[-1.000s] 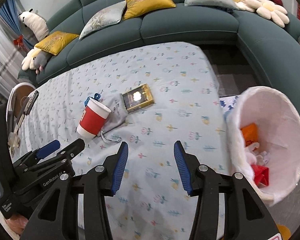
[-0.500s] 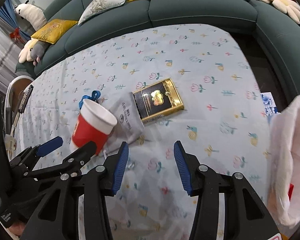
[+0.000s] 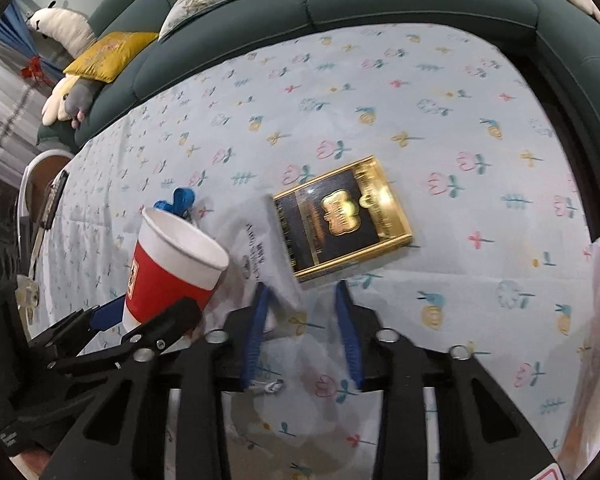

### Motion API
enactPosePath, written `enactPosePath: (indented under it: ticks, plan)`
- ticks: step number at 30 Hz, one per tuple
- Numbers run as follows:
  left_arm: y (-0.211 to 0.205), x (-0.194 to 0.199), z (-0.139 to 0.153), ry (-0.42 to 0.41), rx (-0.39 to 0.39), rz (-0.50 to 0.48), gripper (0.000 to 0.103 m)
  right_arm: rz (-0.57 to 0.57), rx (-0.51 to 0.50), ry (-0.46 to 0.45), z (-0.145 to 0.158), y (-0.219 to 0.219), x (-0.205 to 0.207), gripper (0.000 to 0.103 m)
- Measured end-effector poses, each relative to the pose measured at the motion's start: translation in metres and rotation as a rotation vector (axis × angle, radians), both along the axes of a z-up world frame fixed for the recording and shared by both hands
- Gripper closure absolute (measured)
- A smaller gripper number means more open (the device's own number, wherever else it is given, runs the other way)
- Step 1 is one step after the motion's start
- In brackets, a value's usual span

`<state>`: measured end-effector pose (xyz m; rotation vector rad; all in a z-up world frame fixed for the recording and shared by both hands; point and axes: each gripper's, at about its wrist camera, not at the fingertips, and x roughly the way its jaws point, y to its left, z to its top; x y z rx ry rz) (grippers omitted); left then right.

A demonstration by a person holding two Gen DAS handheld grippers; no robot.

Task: Collect trash
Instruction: 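Move both tools to the table and grasp the red-and-white cup with the left gripper, then grasp the grey pouch with the right gripper while the left gripper holds the cup, then carry the cup and grey pouch over the wastebasket and open both grippers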

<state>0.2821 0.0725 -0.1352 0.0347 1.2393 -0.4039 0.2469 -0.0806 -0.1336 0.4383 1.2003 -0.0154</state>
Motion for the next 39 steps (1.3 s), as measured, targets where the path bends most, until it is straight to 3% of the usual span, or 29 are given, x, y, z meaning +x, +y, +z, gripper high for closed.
enactPosePath:
  ticks: [3, 6, 14, 23, 39]
  plan:
    - [0.001, -0.006, 0.003, -0.017, 0.016, -0.014, 0.034, 0.031, 0.002, -0.005, 0.000, 0.009, 0.000, 0.095]
    - [0.004, -0.010, 0.005, -0.021, 0.023, -0.014, 0.037, 0.038, -0.001, -0.019, 0.004, 0.013, -0.004, 0.099]
    - [0.002, -0.032, 0.018, -0.028, 0.011, -0.014, 0.039, -0.010, 0.011, -0.067, 0.030, -0.008, -0.037, 0.100]
    - [-0.019, -0.088, 0.030, -0.020, -0.008, -0.042, 0.039, -0.112, 0.002, -0.121, 0.063, -0.049, -0.093, 0.100]
    - [-0.120, -0.169, 0.067, -0.069, -0.037, -0.207, 0.039, -0.279, -0.048, -0.230, 0.121, -0.135, -0.188, 0.100]
